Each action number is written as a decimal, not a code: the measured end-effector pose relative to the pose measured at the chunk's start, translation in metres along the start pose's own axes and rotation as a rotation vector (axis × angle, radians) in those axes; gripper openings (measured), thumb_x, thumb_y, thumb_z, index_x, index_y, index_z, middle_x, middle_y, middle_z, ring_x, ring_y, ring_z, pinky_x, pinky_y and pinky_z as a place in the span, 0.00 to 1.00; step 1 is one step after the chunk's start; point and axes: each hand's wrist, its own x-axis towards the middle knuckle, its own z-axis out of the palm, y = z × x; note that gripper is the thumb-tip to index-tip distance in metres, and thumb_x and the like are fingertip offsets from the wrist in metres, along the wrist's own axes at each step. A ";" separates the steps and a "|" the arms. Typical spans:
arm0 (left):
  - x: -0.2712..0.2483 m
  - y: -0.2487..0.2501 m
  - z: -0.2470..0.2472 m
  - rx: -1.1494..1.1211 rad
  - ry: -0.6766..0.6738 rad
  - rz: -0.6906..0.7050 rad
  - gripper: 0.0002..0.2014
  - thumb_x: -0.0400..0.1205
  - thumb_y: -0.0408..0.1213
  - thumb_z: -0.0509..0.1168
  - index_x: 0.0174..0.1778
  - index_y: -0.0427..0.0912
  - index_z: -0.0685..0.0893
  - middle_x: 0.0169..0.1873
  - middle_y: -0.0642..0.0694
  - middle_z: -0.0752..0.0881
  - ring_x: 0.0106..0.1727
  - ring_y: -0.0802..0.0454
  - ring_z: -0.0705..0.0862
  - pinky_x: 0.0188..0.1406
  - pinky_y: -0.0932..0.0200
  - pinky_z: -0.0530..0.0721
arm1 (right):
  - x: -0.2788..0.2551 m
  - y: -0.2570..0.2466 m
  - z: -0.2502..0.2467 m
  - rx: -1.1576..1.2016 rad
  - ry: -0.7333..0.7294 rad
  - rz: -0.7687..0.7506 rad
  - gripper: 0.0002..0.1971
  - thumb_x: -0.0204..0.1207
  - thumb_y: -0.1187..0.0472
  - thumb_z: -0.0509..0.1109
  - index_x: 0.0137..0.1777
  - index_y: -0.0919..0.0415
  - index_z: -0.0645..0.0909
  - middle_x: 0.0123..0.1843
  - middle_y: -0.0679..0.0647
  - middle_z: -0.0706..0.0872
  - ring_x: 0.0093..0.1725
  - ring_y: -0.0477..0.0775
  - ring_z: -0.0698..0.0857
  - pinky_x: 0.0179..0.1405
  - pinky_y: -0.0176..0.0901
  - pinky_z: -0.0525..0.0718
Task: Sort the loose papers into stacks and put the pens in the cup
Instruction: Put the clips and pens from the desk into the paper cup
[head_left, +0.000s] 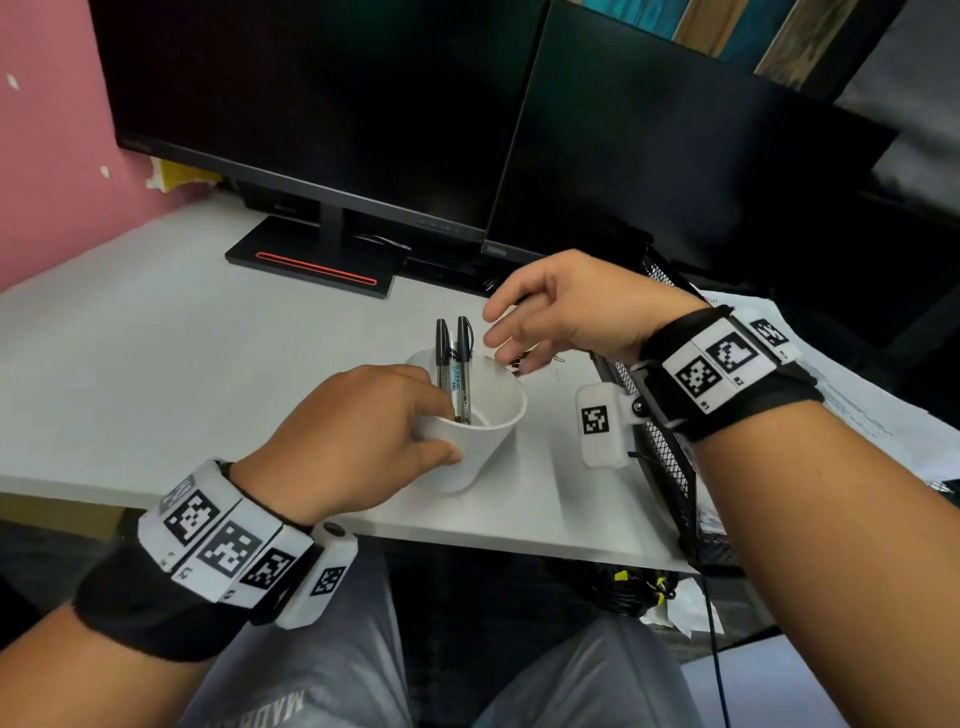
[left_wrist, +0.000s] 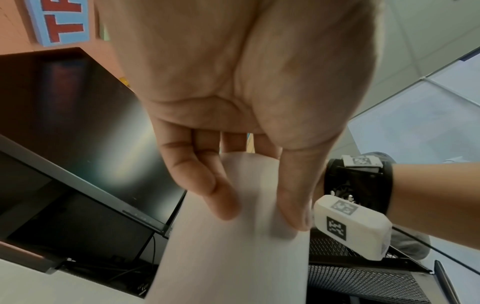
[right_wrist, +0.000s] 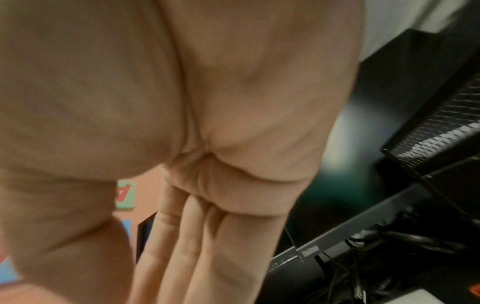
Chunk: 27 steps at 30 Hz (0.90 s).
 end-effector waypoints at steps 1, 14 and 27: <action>0.000 0.000 0.000 -0.004 0.002 0.000 0.13 0.78 0.56 0.75 0.57 0.59 0.92 0.46 0.60 0.85 0.44 0.58 0.82 0.44 0.58 0.78 | 0.004 0.006 -0.005 0.054 0.044 -0.003 0.09 0.78 0.75 0.76 0.56 0.65 0.89 0.52 0.67 0.95 0.54 0.65 0.96 0.52 0.56 0.95; 0.001 -0.014 -0.008 -0.037 0.090 -0.001 0.09 0.76 0.54 0.78 0.52 0.61 0.93 0.40 0.64 0.83 0.39 0.62 0.83 0.38 0.62 0.76 | 0.085 0.139 -0.026 -0.846 0.343 0.424 0.14 0.87 0.66 0.64 0.66 0.64 0.88 0.65 0.55 0.90 0.66 0.59 0.89 0.57 0.48 0.89; 0.005 -0.026 -0.009 -0.044 0.110 -0.031 0.06 0.76 0.52 0.78 0.47 0.62 0.92 0.37 0.64 0.82 0.37 0.61 0.83 0.36 0.59 0.76 | 0.117 0.171 -0.031 -0.877 0.369 0.440 0.17 0.83 0.60 0.67 0.70 0.59 0.88 0.68 0.61 0.89 0.68 0.64 0.87 0.66 0.53 0.86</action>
